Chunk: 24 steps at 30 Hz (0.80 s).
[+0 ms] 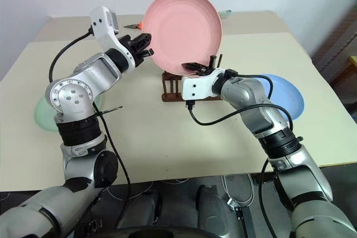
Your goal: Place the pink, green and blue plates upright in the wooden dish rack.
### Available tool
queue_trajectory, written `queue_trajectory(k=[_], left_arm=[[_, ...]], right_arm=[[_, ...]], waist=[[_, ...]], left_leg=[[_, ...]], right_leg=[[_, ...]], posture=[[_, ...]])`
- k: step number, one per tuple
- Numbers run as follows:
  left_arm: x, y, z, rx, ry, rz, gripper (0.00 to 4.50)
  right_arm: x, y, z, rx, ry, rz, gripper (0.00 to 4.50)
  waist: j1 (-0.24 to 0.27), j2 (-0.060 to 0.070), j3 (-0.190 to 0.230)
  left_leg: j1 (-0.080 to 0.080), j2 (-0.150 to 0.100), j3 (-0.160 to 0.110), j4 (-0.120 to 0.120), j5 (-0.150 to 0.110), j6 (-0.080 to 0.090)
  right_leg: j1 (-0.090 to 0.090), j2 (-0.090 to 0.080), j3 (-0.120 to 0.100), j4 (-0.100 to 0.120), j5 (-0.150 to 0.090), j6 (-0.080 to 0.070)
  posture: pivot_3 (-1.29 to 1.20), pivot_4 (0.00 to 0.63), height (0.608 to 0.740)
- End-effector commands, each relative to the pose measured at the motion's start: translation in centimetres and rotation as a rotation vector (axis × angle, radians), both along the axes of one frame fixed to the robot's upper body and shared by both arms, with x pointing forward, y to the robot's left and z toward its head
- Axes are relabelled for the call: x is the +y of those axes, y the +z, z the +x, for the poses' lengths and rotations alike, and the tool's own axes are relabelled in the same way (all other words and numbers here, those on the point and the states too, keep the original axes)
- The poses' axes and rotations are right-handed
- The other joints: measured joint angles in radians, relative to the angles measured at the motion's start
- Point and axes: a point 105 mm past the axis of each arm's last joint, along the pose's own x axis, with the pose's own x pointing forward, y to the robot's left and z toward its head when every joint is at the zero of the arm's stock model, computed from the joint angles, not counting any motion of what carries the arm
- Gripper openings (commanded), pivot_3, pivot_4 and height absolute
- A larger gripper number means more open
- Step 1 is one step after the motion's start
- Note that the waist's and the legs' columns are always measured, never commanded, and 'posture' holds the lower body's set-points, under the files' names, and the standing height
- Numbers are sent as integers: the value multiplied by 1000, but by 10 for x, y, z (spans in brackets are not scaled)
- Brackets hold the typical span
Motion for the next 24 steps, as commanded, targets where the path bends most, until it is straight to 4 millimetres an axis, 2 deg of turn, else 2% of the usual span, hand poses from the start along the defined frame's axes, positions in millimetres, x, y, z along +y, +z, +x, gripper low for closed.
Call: queue_trajectory(k=[1, 3, 5, 6, 7, 9, 10, 12, 16, 20, 24], left_arm=[[-5, 18, -9, -87, -38, -66, 331], [7, 34, -9, -146, -3, -164, 1049], [38, 53, -4, -240, 121, -219, 2026], [59, 52, 1, -273, 223, -127, 2456], [72, 50, 3, -292, 286, -48, 2456], [84, 31, 6, -316, 300, 185, 2456], [82, 19, 3, -328, 239, 260, 2456], [78, 4, -3, -347, 143, 332, 2456], [39, -47, -53, -333, -345, 408, 2456], [22, -82, -80, -255, -561, 446, 2456], [13, -94, -87, -226, -603, 455, 2456]], right_arm=[[-8, 16, 3, -60, -32, 35, 11], [-14, 18, 3, -60, -49, 60, 0], [-27, 29, 2, -52, -81, 165, 0], [-36, 38, -1, -25, -88, 266, 0], [-42, 43, -4, -5, -88, 333, 0], [-53, 60, -16, 126, -36, 589, 0], [-61, 68, -21, 219, -9, 740, 0], [-69, 75, -29, 346, 33, 894, 0], [-84, 93, -48, 616, 208, 1178, 0], [-83, 94, -50, 766, 262, 1269, 0], [-81, 86, -45, 853, 256, 1309, 0]], waist=[[1, 0, 0], [3, 0, 0], [5, -1, 1], [4, -1, 1], [1, -1, 1], [-6, 1, 0], [-7, 2, 0], [-2, 3, 1], [3, 2, 2], [2, 4, 3], [0, 5, 3]], left_leg=[[0, 0, 0, 0, 0, 0], [0, 0, 0, 0, 1, -2], [-1, 0, 0, 0, 1, -2], [-1, 0, 0, 0, 1, -2], [-1, 0, 0, 0, 2, -3], [1, 0, 1, -2, 1, -2], [2, 1, 1, -3, 0, 0], [2, 1, 1, -3, 0, 0], [-1, 1, 0, 0, -1, 2], [-1, 1, 1, 0, -2, 4], [0, 2, 1, 0, -2, 4]], right_leg=[[0, 0, 0, 0, 0, 0], [0, 0, 0, 0, 0, 0], [0, 0, 0, 0, 0, 0], [0, 0, 0, 0, 0, 0], [0, 0, 0, 0, 0, 0], [0, 0, 1, 0, 0, -1], [0, 1, 2, 0, 0, -1], [0, 1, 2, 0, 0, -1], [1, 0, 1, -1, -2, -5], [0, -1, 1, -1, -3, -7], [0, 0, 1, -1, -3, -8]], posture=[[0, 150, 740], [0, 150, 740], [0, 150, 740], [0, 150, 740], [0, 150, 740], [0, 150, 740], [0, 150, 740], [0, 150, 740], [0, 150, 740], [0, 150, 740], [0, 150, 740]])
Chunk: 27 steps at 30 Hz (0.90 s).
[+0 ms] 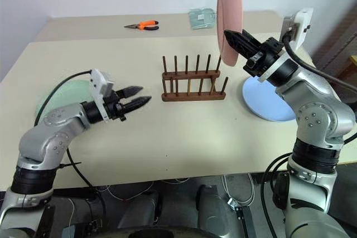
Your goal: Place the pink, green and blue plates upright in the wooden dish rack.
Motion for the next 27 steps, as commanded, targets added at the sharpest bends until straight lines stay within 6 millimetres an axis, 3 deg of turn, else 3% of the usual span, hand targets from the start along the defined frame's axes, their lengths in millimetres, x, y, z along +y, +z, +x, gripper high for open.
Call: queue_trajectory(k=[1, 5, 14, 15, 17, 20, 22, 24, 27], left_arm=[[-8, 3, -6, -23, -33, 6, 2456], [-12, -1, -12, -10, -51, 5, 2456], [-15, 0, -17, 11, -76, -14, 2456], [-15, 0, -17, 23, -76, -25, 2490], [-14, 0, -15, 39, -60, -41, 3020], [-13, 4, -12, 52, -40, -77, 4296], [-8, 9, -5, 31, 12, -104, 4500], [2, 19, 7, -8, 109, -158, 4500], [42, 41, 41, -71, 417, -292, 4500]], right_arm=[[2, 7, -2, 10, 38, 52, 0], [-1, -6, 9, 63, 2, 41, 0], [-13, -15, 28, 153, 5, 142, 0], [-14, -14, 29, 157, 6, 153, 358], [-14, -11, 30, 140, 4, 147, 1085], [-21, -4, 40, 79, -118, 118, 2507], [-34, 7, 47, 6, -232, 137, 3446], [-45, 16, 50, -61, -336, 126, 3446], [-58, 30, 47, -206, -473, 26, 3446]], waist=[[0, 0, 0], [0, 0, 0], [-1, 0, 0], [-1, 1, 0], [-1, 1, 0], [-1, 1, 0], [-2, 1, 1], [0, 1, 0], [3, 1, 1]], left_leg=[[0, 0, 0, 0, 0, 0], [0, 0, 0, 0, 0, 1], [0, 0, 1, 0, 0, 1], [0, 0, 1, 0, 0, 1], [0, 0, 1, 0, 0, 1], [0, 0, 1, 0, 0, 1], [0, 0, 1, 0, 0, 1], [0, 0, 1, 0, 0, 1], [0, -1, 0, 1, 0, 1]], right_leg=[[0, 0, 0, 0, 0, 0], [0, 0, 0, 0, 0, 0], [0, 0, 0, 0, 0, 1], [0, 0, 0, 0, 0, 1], [0, 0, 0, 0, 0, 1], [0, 0, 0, 0, 0, 1], [-1, 0, 0, 0, 0, 1], [0, 0, 0, 0, 0, 1], [0, 0, 0, 0, 2, 4]], posture=[[0, 150, 740], [0, 150, 740], [0, 150, 740], [0, 150, 740], [0, 150, 740], [0, 150, 740], [0, 150, 740], [0, 150, 740], [0, 150, 740]])
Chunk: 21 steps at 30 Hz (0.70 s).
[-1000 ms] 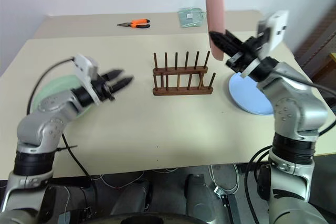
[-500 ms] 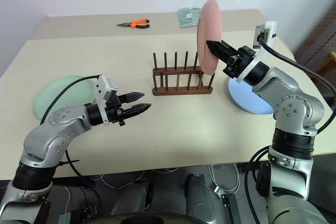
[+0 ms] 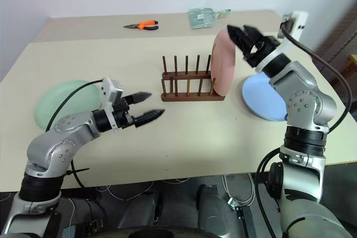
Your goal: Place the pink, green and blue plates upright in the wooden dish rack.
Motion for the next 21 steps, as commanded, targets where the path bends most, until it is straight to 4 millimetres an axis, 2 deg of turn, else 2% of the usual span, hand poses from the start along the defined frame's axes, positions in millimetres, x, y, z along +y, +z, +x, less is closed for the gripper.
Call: queue_trajectory(k=[1, 3, 4, 5, 6, 7, 8, 10, 12, 13, 18, 21], left_arm=[[62, 33, 39, -85, 432, -128, 4500], [110, 32, 57, -23, 745, -199, 4500], [143, 29, 60, 8, 955, -217, 4500], [178, 24, 55, 39, 1174, -234, 4500], [200, 20, 49, 61, 1318, -245, 4500], [214, 19, 42, 69, 1418, -237, 4500], [222, 18, 37, 72, 1486, -219, 4500], [245, 17, 17, 93, 1661, -178, 4500], [255, 4, -2, 180, 1761, -199, 4500], [255, -3, -7, 212, 1771, -193, 4500], [241, -46, -23, 431, 1743, -274, 4500], [233, -69, -32, 545, 1726, -351, 4500]], right_arm=[[-16, 34, -10, -199, -173, -137, 3446], [-7, 45, -18, -284, -164, -255, 3446], [10, 48, -26, -323, -96, -335, 3713], [31, 45, -34, -347, 1, -424, 4000], [44, 42, -41, -358, 68, -481, 4250], [54, 37, -45, -361, 118, -528, 4453], [62, 32, -48, -362, 153, -569, 4453], [99, 4, -62, -335, 324, -696, 4453], [132, -25, -82, -308, 498, -759, 4453], [140, -32, -86, -301, 535, -753, 4453], [155, -49, -94, -267, 603, -710, 4453], [157, -58, -94, -249, 616, -708, 4453]], waist=[[-1, 0, 0], [-2, 0, 0], [-3, 0, 0], [-9, 0, 0], [-15, 1, 0], [-26, 0, 0], [-29, 0, 0], [-24, -3, -1], [-21, -5, -2], [-19, -6, -2], [15, -7, -2], [23, -9, -3]], left_leg=[[0, 0, 0, 0, 0, 0], [0, 0, 0, 0, 0, 0], [0, 0, 0, 0, 0, 0], [1, 0, 0, 0, 0, 0], [1, 0, 0, -1, 0, 0], [2, 1, 1, -1, 0, 0], [2, 1, 0, -2, 0, 0], [1, 1, 0, -2, 0, 0], [0, 1, -1, -1, 0, 0], [0, 1, -1, -1, 0, -1], [-1, -2, -1, 2, 1, -2], [0, -2, -1, 2, 1, -2]], right_leg=[[0, 0, 0, 0, 0, 0], [0, 0, 0, 0, 0, 1], [0, 0, 0, 0, 1, 1], [0, 0, 0, 0, 1, 2], [-1, 0, 0, 0, 1, 3], [-1, 0, 0, 0, 1, 3], [-1, 1, 0, 1, 1, 3], [-1, 1, 0, 0, 1, 3], [-1, 1, 0, 0, 1, 3], [-1, 0, 0, 0, 1, 3], [0, -2, 0, 0, 2, 3], [0, -1, -1, 0, 2, 3]], posture=[[0, 150, 740], [0, 150, 740], [0, 150, 740], [0, 150, 740], [0, 150, 740], [0, 150, 740], [0, 150, 740], [0, 150, 740], [0, 150, 740], [0, 150, 740], [0, 150, 740], [0, 150, 740]])
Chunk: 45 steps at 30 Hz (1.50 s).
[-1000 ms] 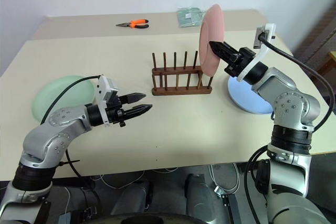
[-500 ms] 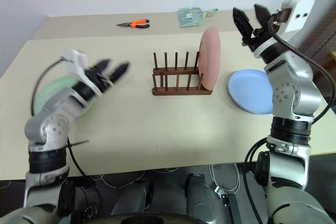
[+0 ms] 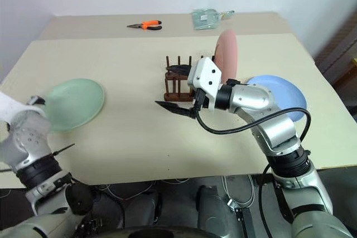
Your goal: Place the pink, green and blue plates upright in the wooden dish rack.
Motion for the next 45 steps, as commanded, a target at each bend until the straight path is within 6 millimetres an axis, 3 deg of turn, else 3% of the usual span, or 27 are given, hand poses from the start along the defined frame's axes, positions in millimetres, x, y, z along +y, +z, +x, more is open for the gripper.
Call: queue_trajectory(k=[1, 2, 8, 10, 13, 16, 19, 22, 25, 30, 31, 36, 38, 41, 45], left_arm=[[-3, -2, -8, -48, 26, -82, 3978], [-3, -6, -10, -48, 33, -98, 3681], [-18, -4, 11, -130, -114, -151, 789], [-26, 14, 26, -231, -180, -128, 26], [-46, 49, 47, -397, -335, -63, 26], [-87, 108, 65, -558, -589, 153, 26], [-128, 143, 71, -648, -802, 277, 26], [-150, 155, 73, -668, -909, 325, 26], [-195, 171, 72, -696, -1077, 338, 26], [-228, 174, 66, -710, -1191, 311, 26], [-230, 173, 66, -714, -1194, 294, 26], [-228, 165, 66, -686, -1178, 261, 0], [-223, 165, 68, -702, -1154, 226, 0], [-207, 175, 70, -780, -1069, 162, 1039], [-155, 201, 72, -925, -776, 112, 2961]], right_arm=[[2, 0, -5, -28, 12, 2, 4500], [1, -1, -4, -30, 6, -3, 4500], [-1, -1, -1, -53, -18, -2, 4500], [-3, -3, 1, -50, -30, -13, 4500], [-5, -5, 5, -50, -47, -31, 4500], [-6, 0, 12, -158, -94, -76, 4500], [-4, -2, 24, -349, -148, -223, 4500], [-2, -5, 34, -481, -172, -328, 4500], [4, 2, 48, -650, -222, -385, 4500], [8, -8, 57, -720, -213, -458, 4500], [8, -10, 57, -721, -209, -463, 4500], [7, -8, 59, -725, -231, -446, 2361], [6, -5, 59, -738, -241, -437, 1281], [5, -2, 60, -756, -254, -430, 0], [4, 7, 59, -748, -287, -361, 0]], waist=[[3, 0, 0], [2, 1, 0], [2, 1, 0], [4, 1, 0], [3, 0, 0], [-1, -1, 1], [-3, -1, 1], [-8, 0, 1], [-21, 0, 1], [-24, -1, 1], [-24, -1, 1], [-25, 0, 2], [-25, 0, 2], [-24, 0, 2], [-21, -1, 2]], left_leg=[[0, 0, 0, 0, 0, 0], [0, 0, 0, 0, 0, 0], [1, 0, 0, -1, 0, -1], [1, 0, 0, -1, 0, -1], [0, 0, 0, -1, 1, -1], [0, 0, 0, -1, 1, -1], [-1, 0, 0, -1, 1, -1], [0, 0, 1, -2, 1, -1], [0, 1, 1, -3, 1, -2], [0, 1, 0, -3, 1, -2], [0, 1, 0, -3, 1, -2], [0, 1, 0, -3, 1, -2], [0, 1, 0, -2, 1, -2], [0, 1, 0, -2, 1, -2], [-1, 1, 0, -2, 1, -2]], right_leg=[[0, 0, 0, 0, 0, 0], [0, 0, 0, 0, 0, 0], [0, 0, -1, 1, 0, 0], [1, 0, -1, 1, 0, 0], [1, 0, -1, 0, -1, -1], [0, 0, -1, -1, 0, -1], [-1, 0, -1, 0, 0, -1], [-1, 0, -1, 0, 0, -1], [-1, 1, -1, 0, 0, -1], [-1, 1, -1, -1, 0, 0], [-1, 1, 0, -1, 0, 0], [-1, 1, 0, 0, 0, 0], [-1, 1, 0, -1, 0, 0], [-1, 1, 0, -1, 0, 0], [-1, 1, 0, -1, 0, -1]], posture=[[0, 150, 740], [0, 150, 740], [0, 150, 740], [0, 150, 740], [0, 150, 740], [0, 150, 740], [0, 150, 740], [0, 150, 740], [0, 150, 740], [0, 150, 740], [0, 150, 740], [0, 150, 740], [0, 150, 740], [0, 150, 740], [0, 150, 740]])
